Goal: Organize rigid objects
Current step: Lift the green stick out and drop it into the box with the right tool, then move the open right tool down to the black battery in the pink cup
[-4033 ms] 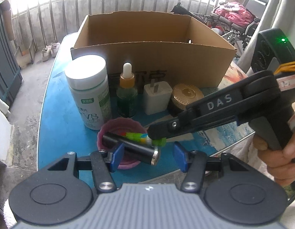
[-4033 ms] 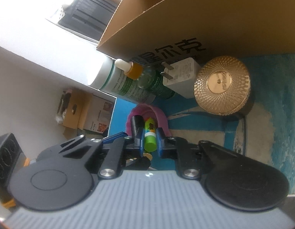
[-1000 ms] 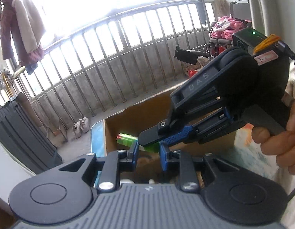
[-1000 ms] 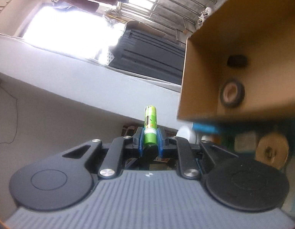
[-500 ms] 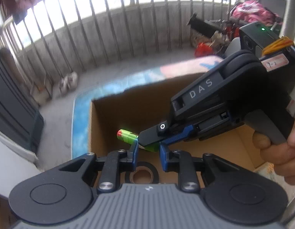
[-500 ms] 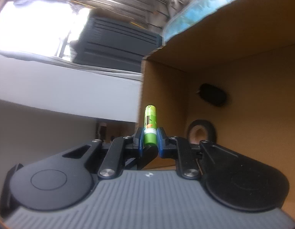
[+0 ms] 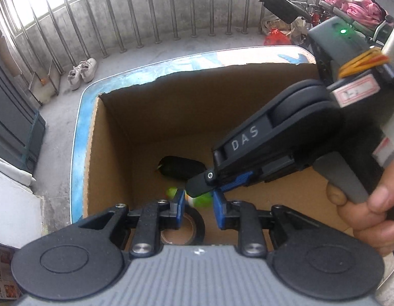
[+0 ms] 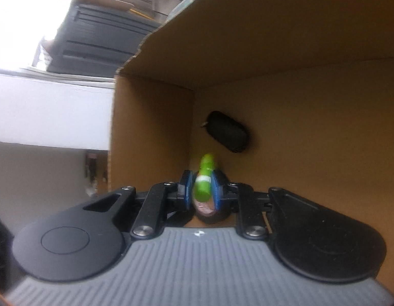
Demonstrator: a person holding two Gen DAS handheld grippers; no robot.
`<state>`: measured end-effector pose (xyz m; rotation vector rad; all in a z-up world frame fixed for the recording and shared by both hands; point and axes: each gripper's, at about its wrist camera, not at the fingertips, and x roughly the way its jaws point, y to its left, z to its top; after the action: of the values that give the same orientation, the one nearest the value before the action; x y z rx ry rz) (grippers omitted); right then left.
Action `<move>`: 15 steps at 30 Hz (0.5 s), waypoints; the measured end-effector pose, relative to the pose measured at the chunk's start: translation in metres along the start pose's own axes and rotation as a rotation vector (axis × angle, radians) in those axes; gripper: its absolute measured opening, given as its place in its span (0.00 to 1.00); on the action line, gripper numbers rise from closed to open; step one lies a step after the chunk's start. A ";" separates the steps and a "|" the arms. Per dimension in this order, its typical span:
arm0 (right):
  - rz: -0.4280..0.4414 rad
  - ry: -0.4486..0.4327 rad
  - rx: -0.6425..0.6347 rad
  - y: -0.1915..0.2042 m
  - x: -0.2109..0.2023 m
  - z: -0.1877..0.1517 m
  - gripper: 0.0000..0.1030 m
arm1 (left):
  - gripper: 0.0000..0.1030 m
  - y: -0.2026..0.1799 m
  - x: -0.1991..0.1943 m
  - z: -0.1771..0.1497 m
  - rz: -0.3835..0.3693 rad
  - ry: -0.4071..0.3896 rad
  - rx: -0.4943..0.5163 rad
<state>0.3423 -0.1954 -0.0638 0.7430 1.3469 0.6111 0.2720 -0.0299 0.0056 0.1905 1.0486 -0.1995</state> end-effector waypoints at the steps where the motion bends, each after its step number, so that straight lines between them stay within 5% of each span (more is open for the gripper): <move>1: -0.012 0.001 0.004 -0.001 0.001 0.000 0.18 | 0.25 0.000 -0.002 0.000 0.000 -0.004 0.000; 4: -0.029 -0.019 0.008 -0.002 -0.003 -0.002 0.35 | 0.25 -0.003 -0.008 -0.001 0.002 -0.014 -0.001; 7: -0.042 -0.061 -0.019 0.002 -0.015 -0.010 0.40 | 0.29 -0.002 -0.021 -0.005 -0.001 -0.041 -0.006; 15: 0.056 -0.224 -0.089 0.029 -0.085 -0.065 0.43 | 0.39 0.012 -0.087 -0.030 -0.031 -0.187 -0.028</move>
<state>0.2676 -0.2342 0.0081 0.7560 1.0893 0.6091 0.2080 -0.0051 0.0679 0.1274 0.8687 -0.2263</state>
